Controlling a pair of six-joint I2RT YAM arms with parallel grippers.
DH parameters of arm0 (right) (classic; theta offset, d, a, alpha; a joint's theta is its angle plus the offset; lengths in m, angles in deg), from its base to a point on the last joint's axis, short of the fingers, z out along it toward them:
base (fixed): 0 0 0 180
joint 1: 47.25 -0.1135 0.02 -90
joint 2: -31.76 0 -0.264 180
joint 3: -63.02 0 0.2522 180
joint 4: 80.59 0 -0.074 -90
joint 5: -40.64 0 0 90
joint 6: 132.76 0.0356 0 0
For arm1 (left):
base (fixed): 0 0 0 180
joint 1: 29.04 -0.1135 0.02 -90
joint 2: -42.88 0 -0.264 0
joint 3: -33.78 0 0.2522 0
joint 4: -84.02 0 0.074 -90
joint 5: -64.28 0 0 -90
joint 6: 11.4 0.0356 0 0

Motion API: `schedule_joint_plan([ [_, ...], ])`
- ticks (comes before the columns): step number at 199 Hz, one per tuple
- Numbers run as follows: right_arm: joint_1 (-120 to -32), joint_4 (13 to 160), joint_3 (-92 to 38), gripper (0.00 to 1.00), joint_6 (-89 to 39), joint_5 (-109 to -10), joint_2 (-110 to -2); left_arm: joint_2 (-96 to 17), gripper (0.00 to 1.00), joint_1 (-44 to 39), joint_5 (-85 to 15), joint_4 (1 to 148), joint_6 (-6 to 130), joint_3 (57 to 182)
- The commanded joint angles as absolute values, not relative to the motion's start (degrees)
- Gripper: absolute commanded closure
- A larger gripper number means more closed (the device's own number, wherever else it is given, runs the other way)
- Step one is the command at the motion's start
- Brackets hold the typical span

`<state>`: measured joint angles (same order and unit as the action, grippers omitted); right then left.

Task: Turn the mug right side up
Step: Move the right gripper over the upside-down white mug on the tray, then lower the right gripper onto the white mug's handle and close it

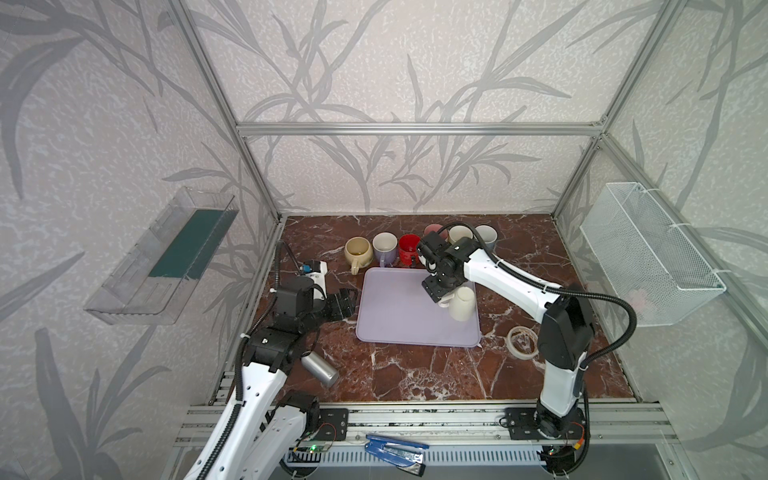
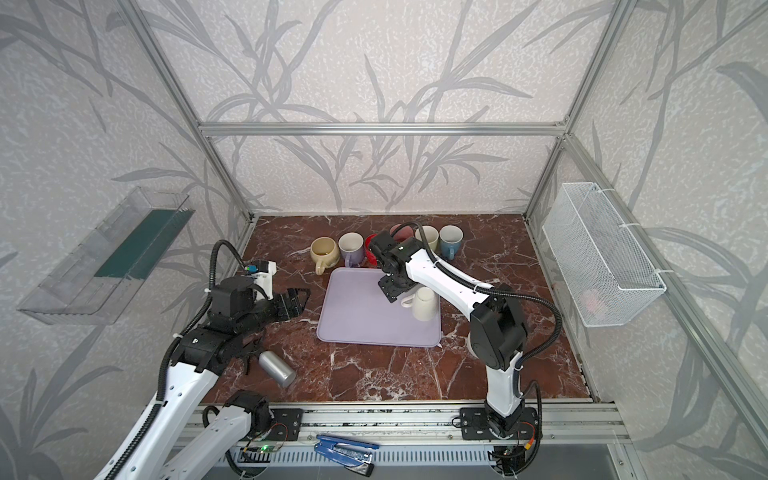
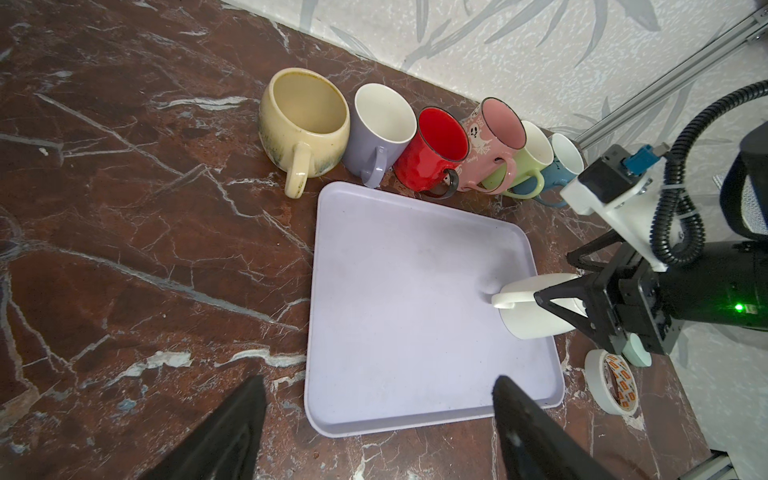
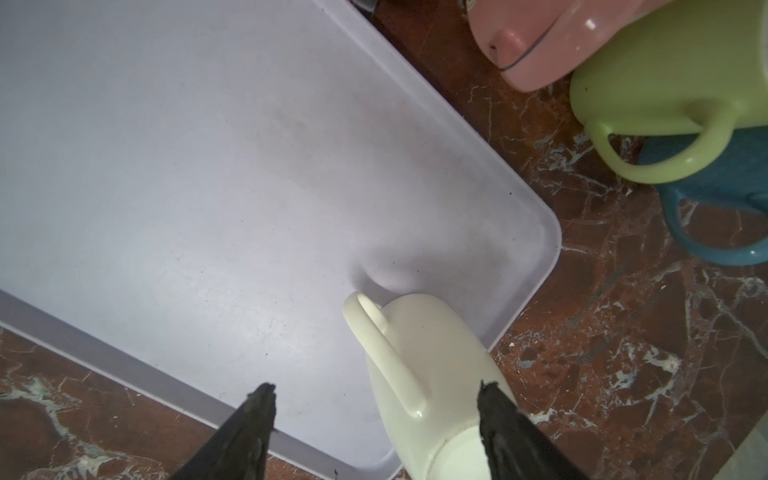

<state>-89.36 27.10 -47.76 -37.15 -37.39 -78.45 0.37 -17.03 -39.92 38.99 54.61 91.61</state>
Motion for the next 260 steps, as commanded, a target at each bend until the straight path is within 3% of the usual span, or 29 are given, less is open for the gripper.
schedule_joint_plan([
  [1, -90.1, 22.6, -49.8, 0.24, -38.1, -34.4, -80.3, 0.2, 0.16, -16.7, -39.2, 38.2, 55.5, 91.8],
  [86, -91.0, 20.4, -52.2, 0.25, -38.9, -32.8, -86.0, -0.7, 0.16, -16.6, -39.2, 38.2, 55.6, 91.9],
  [260, -94.4, 22.4, -47.9, 0.27, -37.5, -38.7, -86.9, -0.4, 0.16, -16.6, -39.0, 38.2, 55.6, 91.6],
])
